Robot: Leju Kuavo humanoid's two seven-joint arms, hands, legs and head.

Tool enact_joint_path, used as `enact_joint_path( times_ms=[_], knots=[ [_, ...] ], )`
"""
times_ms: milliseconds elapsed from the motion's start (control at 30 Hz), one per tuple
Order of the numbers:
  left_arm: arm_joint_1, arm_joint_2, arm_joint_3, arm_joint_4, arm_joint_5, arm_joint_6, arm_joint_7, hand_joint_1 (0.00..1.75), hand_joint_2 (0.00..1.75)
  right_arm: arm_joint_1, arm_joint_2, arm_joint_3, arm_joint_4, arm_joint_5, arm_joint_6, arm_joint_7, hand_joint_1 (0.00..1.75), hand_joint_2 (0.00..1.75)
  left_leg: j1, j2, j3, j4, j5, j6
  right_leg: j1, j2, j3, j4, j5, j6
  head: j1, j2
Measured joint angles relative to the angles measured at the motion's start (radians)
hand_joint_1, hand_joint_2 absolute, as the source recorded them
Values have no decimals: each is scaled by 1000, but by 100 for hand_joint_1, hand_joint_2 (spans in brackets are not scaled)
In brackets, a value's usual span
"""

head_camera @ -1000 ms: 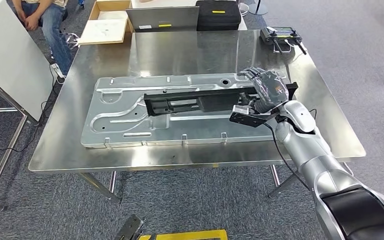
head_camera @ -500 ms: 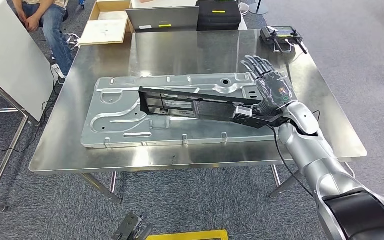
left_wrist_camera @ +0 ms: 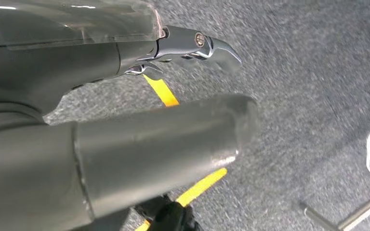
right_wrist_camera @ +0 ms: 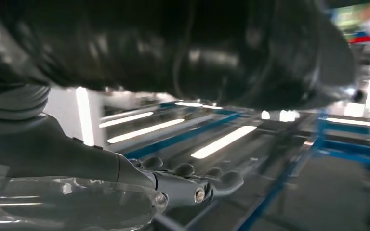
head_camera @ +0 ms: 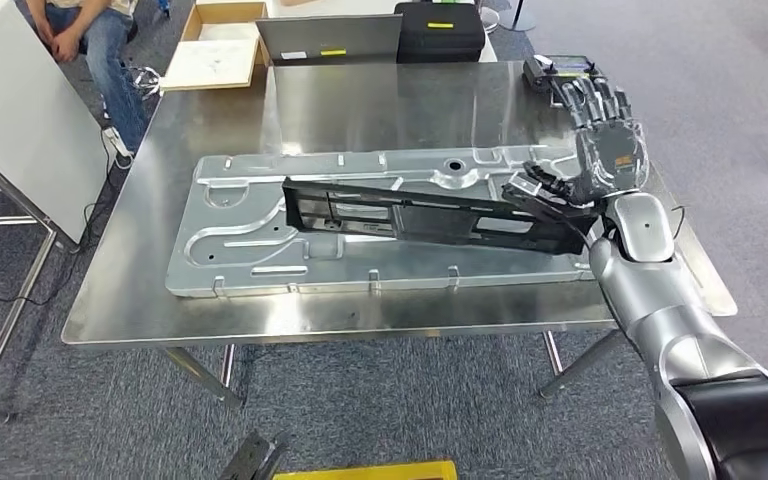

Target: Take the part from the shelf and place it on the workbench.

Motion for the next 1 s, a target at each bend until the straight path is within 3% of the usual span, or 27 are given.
enact_joint_path(
  times_ms=[67,100,200,233,267,300,367,433,533,600,700,733,767,800,900,933,1000],
  knots=[
    [4,3,0,0,2,2,-2,0,0,-22,-20,-30,31,19,-1,17,0,0,3,0,3,-10,7,12,-2,0,-5,13,-14,10,0,0],
    [4,4,0,0,2,2,-2,0,0,-33,-28,-42,44,24,0,22,0,0,4,1,5,-15,11,19,-3,0,-18,43,-35,14,0,0],
    [5,6,1,0,4,4,-4,0,0,-56,-43,-72,92,33,21,51,0,0,2,2,5,-18,14,28,-5,0,-103,226,-124,21,1,0],
    [6,7,1,0,5,5,-4,0,0,-58,-47,-79,109,35,30,60,0,0,0,2,5,-17,13,29,-5,0,-124,268,-134,22,1,0],
    [7,8,1,0,5,5,-4,0,0,-59,-51,-85,122,37,35,66,0,0,-1,1,5,-16,12,29,-5,0,-128,273,-124,22,1,0],
    [8,9,1,0,5,5,-5,0,0,-61,-54,-89,131,38,37,70,0,0,-1,1,5,-13,11,29,-5,0,-111,236,-95,20,1,0],
    [8,10,1,0,5,5,-6,0,0,-68,-59,-96,145,41,37,76,0,0,-3,0,4,-7,6,28,-3,0,-45,101,-29,13,0,0],
    [8,10,1,0,5,7,-7,0,0,-74,-62,-102,158,47,33,83,0,0,-6,0,1,-1,2,22,3,1,-4,15,-4,5,0,0],
    [10,11,2,0,4,11,-9,0,0,-69,-64,-105,175,52,22,86,0,0,-9,0,-2,0,0,10,4,2,-1,2,-2,-6,0,0],
    [10,12,2,0,2,14,-10,0,0,-64,-63,-106,182,52,13,77,0,0,-9,1,-15,32,-25,-2,-3,1,1,-4,1,-16,0,0],
    [9,13,2,0,1,17,-10,0,0,-51,-57,-106,190,53,4,57,0,0,-2,2,-93,207,-114,-15,-5,-1,3,-6,1,-25,0,0],
    [10,14,2,0,1,18,-10,0,0,-43,-54,-106,191,53,3,53,0,0,0,2,-118,260,-131,-17,-5,-1,3,-5,1,-26,0,0],
    [10,14,2,0,0,19,-10,0,0,-33,-50,-106,191,53,2,48,0,0,1,2,-128,280,-129,-18,-5,-1,3,-4,0,-26,0,0],
    [10,15,2,0,0,19,-10,0,0,-24,-45,-106,191,53,1,43,0,0,1,2,-119,258,-108,-18,-5,0,4,-4,0,-26,0,0],
    [5,16,2,0,-1,20,-9,0,0,-4,-34,-112,181,41,0,21,0,0,0,2,-23,59,-17,-7,-3,1,6,-2,-3,-20,0,0],
    [3,17,2,0,-1,21,-8,0,0,1,-31,-116,175,36,-1,13,0,0,-1,1,-2,16,-5,-4,-2,1,6,-2,-2,-16,0,0],
    [2,17,2,0,-1,24,-5,0,0,15,-25,-125,161,35,-2,3,0,0,-4,1,8,-5,-2,1,1,1,6,-6,1,-7,0,0]
  ],
)
